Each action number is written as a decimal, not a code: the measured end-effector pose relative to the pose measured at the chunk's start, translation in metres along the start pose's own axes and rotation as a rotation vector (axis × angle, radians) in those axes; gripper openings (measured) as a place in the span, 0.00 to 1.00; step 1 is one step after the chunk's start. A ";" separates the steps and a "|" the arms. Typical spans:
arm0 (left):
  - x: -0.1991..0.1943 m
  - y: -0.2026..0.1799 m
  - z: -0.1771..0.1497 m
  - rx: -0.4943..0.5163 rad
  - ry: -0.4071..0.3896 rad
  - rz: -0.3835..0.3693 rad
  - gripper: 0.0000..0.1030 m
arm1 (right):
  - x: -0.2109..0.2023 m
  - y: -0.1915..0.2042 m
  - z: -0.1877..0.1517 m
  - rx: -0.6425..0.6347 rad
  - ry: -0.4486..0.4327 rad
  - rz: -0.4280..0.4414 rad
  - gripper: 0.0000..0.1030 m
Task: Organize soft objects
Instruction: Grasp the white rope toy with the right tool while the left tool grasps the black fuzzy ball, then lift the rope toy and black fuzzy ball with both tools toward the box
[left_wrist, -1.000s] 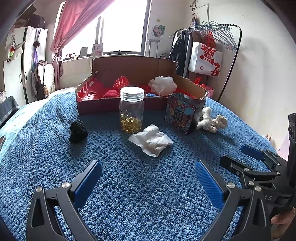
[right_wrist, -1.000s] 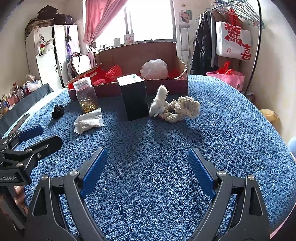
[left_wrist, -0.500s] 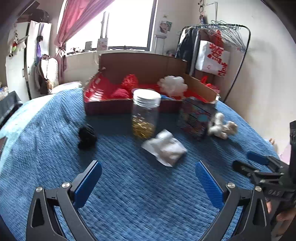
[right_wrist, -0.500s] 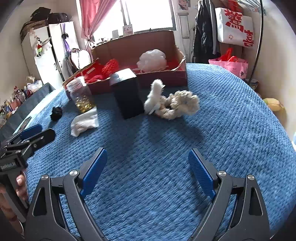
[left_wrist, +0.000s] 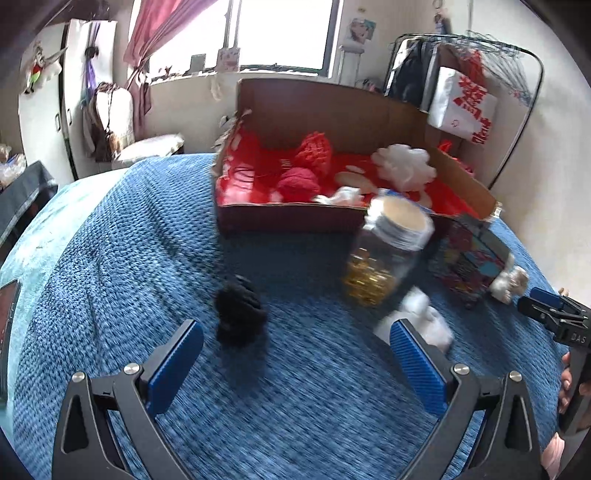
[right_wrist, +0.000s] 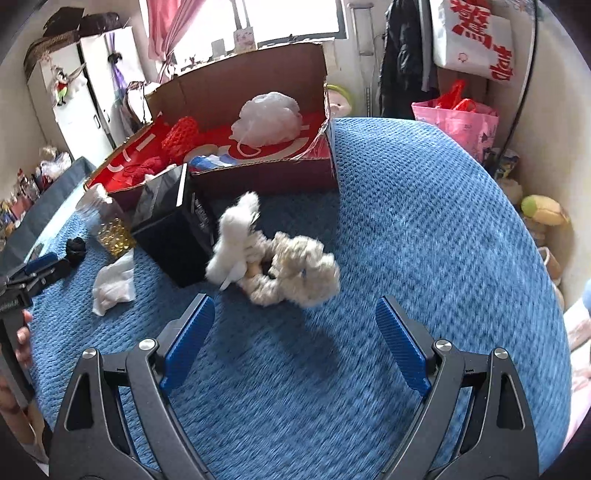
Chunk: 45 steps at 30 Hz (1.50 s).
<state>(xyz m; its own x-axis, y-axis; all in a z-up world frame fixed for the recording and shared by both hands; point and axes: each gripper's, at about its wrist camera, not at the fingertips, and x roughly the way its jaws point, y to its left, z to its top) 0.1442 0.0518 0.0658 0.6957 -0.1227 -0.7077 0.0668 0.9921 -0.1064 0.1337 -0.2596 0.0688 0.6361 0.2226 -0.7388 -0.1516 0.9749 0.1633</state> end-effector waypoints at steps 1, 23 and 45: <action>0.004 0.004 0.003 -0.003 0.008 0.002 0.99 | 0.003 0.000 0.003 -0.015 0.008 -0.008 0.87; -0.009 0.005 -0.011 0.008 0.038 -0.168 0.28 | -0.038 0.005 0.000 -0.034 -0.098 0.119 0.16; -0.027 -0.058 -0.038 0.105 0.068 -0.336 0.28 | -0.075 0.044 -0.028 -0.045 -0.104 0.417 0.16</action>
<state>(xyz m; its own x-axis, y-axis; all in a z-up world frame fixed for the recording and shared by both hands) 0.0944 -0.0037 0.0651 0.5735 -0.4403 -0.6908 0.3594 0.8930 -0.2709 0.0583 -0.2340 0.1131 0.5858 0.5993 -0.5457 -0.4433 0.8005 0.4033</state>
